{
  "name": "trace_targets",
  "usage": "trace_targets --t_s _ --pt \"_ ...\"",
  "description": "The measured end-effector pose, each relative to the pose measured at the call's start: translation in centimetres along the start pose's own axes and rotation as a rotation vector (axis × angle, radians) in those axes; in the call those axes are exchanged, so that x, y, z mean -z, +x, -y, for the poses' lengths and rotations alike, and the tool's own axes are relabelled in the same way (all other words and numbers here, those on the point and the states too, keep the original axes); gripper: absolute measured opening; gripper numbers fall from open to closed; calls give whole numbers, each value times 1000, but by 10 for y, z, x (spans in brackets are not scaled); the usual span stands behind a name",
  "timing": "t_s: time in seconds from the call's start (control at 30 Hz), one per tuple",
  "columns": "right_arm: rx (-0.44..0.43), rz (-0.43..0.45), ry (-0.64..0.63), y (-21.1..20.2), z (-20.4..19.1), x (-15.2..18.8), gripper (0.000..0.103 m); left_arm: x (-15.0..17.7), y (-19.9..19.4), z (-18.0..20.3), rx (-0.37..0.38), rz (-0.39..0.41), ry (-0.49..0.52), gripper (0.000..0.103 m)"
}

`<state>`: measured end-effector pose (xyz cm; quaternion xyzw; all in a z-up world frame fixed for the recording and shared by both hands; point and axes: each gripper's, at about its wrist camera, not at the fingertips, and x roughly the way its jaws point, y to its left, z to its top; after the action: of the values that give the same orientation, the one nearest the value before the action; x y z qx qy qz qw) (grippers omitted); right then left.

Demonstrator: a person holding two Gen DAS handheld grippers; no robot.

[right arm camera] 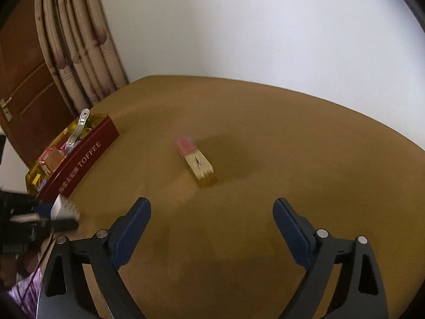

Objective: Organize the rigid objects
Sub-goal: 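Grasp the gold lipstick with the right tool while the left tool holds the white cube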

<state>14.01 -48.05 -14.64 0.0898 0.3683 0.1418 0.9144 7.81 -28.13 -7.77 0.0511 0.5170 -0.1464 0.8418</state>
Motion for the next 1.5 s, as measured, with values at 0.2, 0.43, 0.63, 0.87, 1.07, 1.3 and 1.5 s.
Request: trace_targets --t_s 0.2,0.43,0.63,0.87,1.07,1.3,1.5 --pt "-15 -69 -63 39 -9 -24 75 -3 12 3 8 -18 -11 31" --pt "0 -152 -158 71 -21 -35 60 -11 27 -6 19 -34 -32 32" --pt "32 -143 -183 73 -26 -30 55 -8 28 1 -10 -32 4 33" --pt "71 -141 -142 68 -28 -24 49 -5 27 3 0 0 27 35" --pt "84 -129 -77 53 -26 -12 26 4 26 2 -4 20 61 36" --pt "60 -124 -34 44 -23 -2 23 6 25 3 7 12 72 37" --pt "41 -144 -55 47 -22 -12 53 8 26 -7 33 11 62 37"
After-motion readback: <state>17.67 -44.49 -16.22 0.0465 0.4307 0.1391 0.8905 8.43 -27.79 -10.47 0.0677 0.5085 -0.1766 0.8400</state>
